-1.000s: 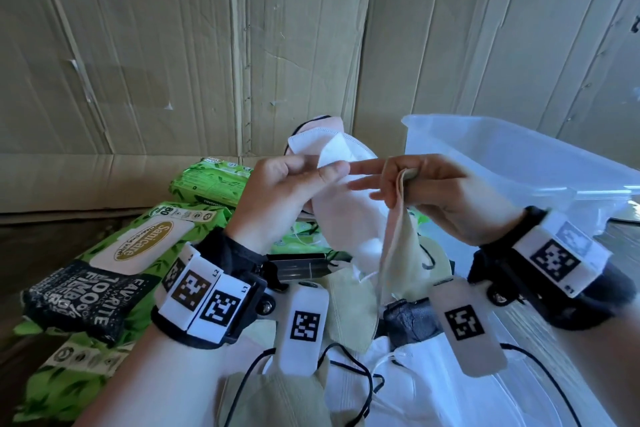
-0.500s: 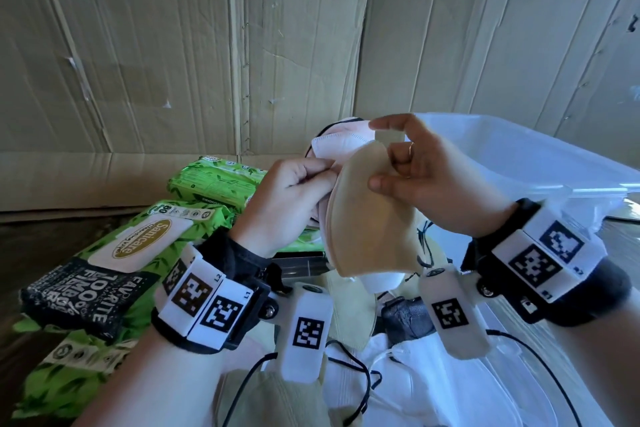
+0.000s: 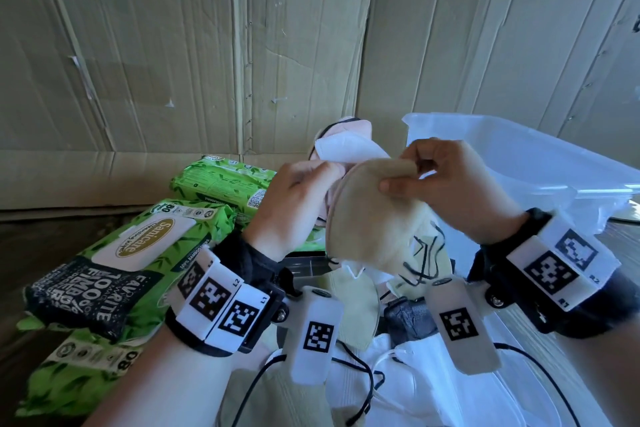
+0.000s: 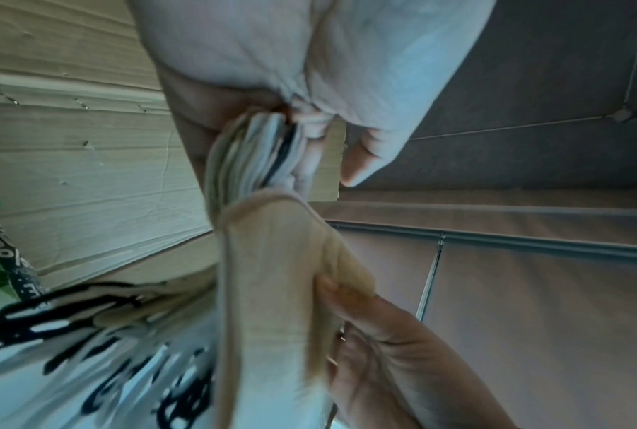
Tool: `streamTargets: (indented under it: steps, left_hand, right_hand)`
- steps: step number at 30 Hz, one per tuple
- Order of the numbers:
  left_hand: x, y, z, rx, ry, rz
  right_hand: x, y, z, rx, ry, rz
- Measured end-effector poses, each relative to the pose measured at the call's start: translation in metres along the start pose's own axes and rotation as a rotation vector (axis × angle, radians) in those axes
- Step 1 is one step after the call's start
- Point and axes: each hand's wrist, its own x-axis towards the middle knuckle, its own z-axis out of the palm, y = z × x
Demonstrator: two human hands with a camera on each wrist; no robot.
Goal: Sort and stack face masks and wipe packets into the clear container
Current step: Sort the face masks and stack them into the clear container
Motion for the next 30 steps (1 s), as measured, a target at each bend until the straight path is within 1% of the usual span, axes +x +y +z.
streamTargets:
  steps: [2,4,5,6,7,9,10,12,14,16,17,19,21,22,23,27,29,30]
  left_hand:
    - [0.001,-0.001,-0.002,0.0,0.097,-0.054]
    - [0.002,-0.001,-0.002,-0.029,0.131,-0.097]
    - [0.003,-0.004,-0.002,-0.048,0.135,-0.105]
    - [0.003,-0.004,-0.001,-0.062,0.134,-0.1]
    - [0.001,-0.002,0.001,-0.082,0.121,-0.091]
    - [-0.002,-0.001,0.005,-0.14,0.06,-0.058]
    - [-0.003,-0.001,0.007,-0.155,0.018,-0.028]
    - [-0.005,0.001,0.008,-0.128,-0.026,0.017]
    - [-0.004,-0.002,0.006,-0.099,-0.008,-0.015]
    - [0.0,-0.009,0.004,-0.052,0.022,-0.061]
    - [0.0,-0.009,0.005,-0.024,0.012,-0.067]
    - [-0.002,-0.009,0.007,0.037,-0.05,-0.045]
    - [-0.004,-0.009,0.008,0.079,-0.092,-0.027]
    - [-0.004,-0.009,0.008,0.095,-0.102,-0.026]
    - [-0.005,-0.009,0.007,0.099,-0.108,-0.032]
    - [-0.006,-0.006,0.008,0.04,-0.107,-0.039]
    - [-0.005,-0.006,0.009,0.024,-0.11,-0.029]
    - [-0.006,-0.005,0.009,0.014,-0.11,-0.029]
  right_hand:
    - [0.002,0.004,-0.012,-0.072,0.148,0.032]
    - [0.006,0.006,-0.022,-0.091,0.382,0.063]
    - [0.007,0.004,-0.024,-0.087,0.467,0.054]
    - [0.007,0.002,-0.023,-0.068,0.482,0.035]
    - [0.006,-0.001,-0.017,-0.04,0.427,0.023]
    - [-0.001,-0.008,0.003,-0.005,0.211,0.002]
    - [-0.005,-0.011,0.013,0.031,0.114,-0.031]
    - [-0.01,-0.015,0.023,0.167,-0.039,-0.07]
    - [-0.01,-0.013,0.021,0.366,-0.12,0.011]
    - [-0.006,-0.006,0.016,0.386,-0.141,0.051]
    - [-0.005,-0.002,0.014,0.313,-0.136,0.039]
    - [-0.004,0.005,0.013,0.101,-0.127,-0.034]
    - [-0.004,0.006,0.012,-0.112,-0.068,-0.079]
    - [-0.004,0.004,0.011,-0.188,-0.036,-0.097]
    - [-0.004,0.002,0.01,-0.216,-0.023,-0.099]
    - [-0.005,0.0,0.007,-0.189,-0.067,-0.153]
    - [-0.006,0.0,0.007,-0.134,-0.088,-0.14]
    - [-0.006,0.0,0.007,-0.065,-0.079,-0.117]
